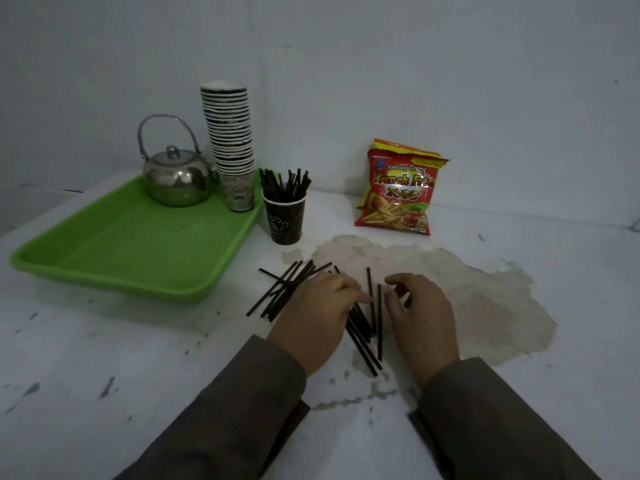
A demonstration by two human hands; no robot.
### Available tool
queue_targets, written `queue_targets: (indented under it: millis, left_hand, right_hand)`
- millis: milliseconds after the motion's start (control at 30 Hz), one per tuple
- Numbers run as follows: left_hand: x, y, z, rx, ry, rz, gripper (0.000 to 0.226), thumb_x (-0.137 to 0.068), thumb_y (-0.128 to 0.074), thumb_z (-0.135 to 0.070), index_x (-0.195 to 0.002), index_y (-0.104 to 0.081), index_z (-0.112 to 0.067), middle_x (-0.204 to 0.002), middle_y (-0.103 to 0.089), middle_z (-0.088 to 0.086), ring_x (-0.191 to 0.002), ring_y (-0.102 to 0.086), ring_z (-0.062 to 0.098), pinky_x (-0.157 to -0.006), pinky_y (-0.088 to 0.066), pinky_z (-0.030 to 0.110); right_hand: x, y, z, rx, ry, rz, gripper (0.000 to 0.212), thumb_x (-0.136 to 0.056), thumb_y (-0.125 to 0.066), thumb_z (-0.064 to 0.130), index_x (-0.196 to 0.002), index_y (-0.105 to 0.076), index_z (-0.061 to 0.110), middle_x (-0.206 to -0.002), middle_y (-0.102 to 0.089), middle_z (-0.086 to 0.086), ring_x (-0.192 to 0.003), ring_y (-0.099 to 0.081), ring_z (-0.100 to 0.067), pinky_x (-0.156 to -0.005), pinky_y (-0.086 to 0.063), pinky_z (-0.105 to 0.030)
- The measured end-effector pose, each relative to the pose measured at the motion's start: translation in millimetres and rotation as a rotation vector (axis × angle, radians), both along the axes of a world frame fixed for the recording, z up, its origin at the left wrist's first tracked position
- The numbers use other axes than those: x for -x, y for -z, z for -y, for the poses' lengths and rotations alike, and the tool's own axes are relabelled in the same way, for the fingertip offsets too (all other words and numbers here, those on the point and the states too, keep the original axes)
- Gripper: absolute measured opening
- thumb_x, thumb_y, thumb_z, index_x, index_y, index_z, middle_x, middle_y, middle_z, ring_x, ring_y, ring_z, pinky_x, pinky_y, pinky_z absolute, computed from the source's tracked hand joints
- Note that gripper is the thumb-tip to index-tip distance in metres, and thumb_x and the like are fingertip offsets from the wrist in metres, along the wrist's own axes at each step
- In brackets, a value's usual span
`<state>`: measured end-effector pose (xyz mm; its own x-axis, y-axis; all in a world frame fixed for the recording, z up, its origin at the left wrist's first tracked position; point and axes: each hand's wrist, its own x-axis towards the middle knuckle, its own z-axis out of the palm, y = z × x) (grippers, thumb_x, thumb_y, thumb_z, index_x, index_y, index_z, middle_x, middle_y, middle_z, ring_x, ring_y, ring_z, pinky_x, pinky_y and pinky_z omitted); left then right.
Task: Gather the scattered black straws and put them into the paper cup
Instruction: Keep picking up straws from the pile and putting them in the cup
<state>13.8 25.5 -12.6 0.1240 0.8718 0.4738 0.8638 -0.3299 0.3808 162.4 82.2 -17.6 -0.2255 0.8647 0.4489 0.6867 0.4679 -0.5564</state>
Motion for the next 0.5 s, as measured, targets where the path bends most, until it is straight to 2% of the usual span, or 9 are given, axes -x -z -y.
queue_targets:
  millis: [100, 167, 300, 400, 467, 500]
  left_hand:
    - [1, 1, 1, 0.009, 0.044, -0.079, 0.044, -0.076, -0.048, 0.008, -0.107, -0.065, -0.018, -0.110, -0.065, 0.004, -0.104, -0.054, 0.023, -0.088, -0.043, 0.036]
    - [4, 0, 3, 0.028, 0.102, -0.120, 0.041, -0.076, -0.049, 0.008, -0.104, -0.067, -0.016, -0.107, -0.067, 0.005, -0.101, -0.058, 0.024, -0.087, -0.046, 0.037]
    - [10, -5, -1, 0.113, 0.271, -0.210, 0.025, -0.073, -0.065, 0.003, -0.093, -0.071, -0.010, -0.099, -0.072, 0.009, -0.093, -0.066, 0.024, -0.087, -0.048, 0.034]
    - [11, -12, -2, 0.217, 0.284, -0.213, 0.022, -0.077, -0.066, -0.004, -0.098, -0.070, -0.008, -0.108, -0.070, 0.011, -0.102, -0.063, 0.022, -0.090, -0.042, 0.027]
    - [9, -15, -2, 0.196, 0.287, -0.227, 0.018, -0.073, -0.070, -0.005, -0.090, -0.073, -0.008, -0.098, -0.073, 0.010, -0.093, -0.066, 0.021, -0.083, -0.043, 0.023]
    - [8, -16, -2, 0.189, 0.281, -0.239, 0.016, -0.074, -0.069, -0.007, -0.090, -0.072, -0.009, -0.099, -0.073, 0.008, -0.094, -0.066, 0.020, -0.085, -0.040, 0.022]
  right_hand:
    - [-4, 2, -4, 0.013, 0.062, 0.068, 0.017, -0.087, -0.056, 0.027, -0.095, -0.063, 0.014, -0.082, -0.060, -0.002, -0.078, -0.053, -0.020, -0.070, -0.045, -0.036]
    - [-4, 3, -5, 0.045, 0.086, 0.121, 0.019, -0.087, -0.055, 0.034, -0.088, -0.061, 0.016, -0.079, -0.056, 0.001, -0.077, -0.053, -0.021, -0.070, -0.046, -0.039]
    - [0, 6, -6, 0.099, 0.103, 0.257, 0.029, -0.085, -0.051, 0.048, -0.073, -0.052, 0.022, -0.072, -0.050, 0.006, -0.074, -0.050, -0.019, -0.070, -0.042, -0.035]
    - [3, 8, -7, 0.067, 0.121, 0.310, 0.032, -0.083, -0.051, 0.053, -0.073, -0.051, 0.023, -0.072, -0.049, 0.006, -0.073, -0.043, -0.016, -0.068, -0.035, -0.032]
    - [2, 10, -8, 0.054, 0.120, 0.324, 0.030, -0.082, -0.053, 0.052, -0.074, -0.050, 0.023, -0.075, -0.052, 0.004, -0.073, -0.039, -0.015, -0.068, -0.032, -0.031]
    - [2, 10, -8, 0.054, 0.115, 0.323, 0.029, -0.082, -0.054, 0.051, -0.075, -0.050, 0.023, -0.078, -0.054, 0.003, -0.074, -0.038, -0.015, -0.069, -0.032, -0.032]
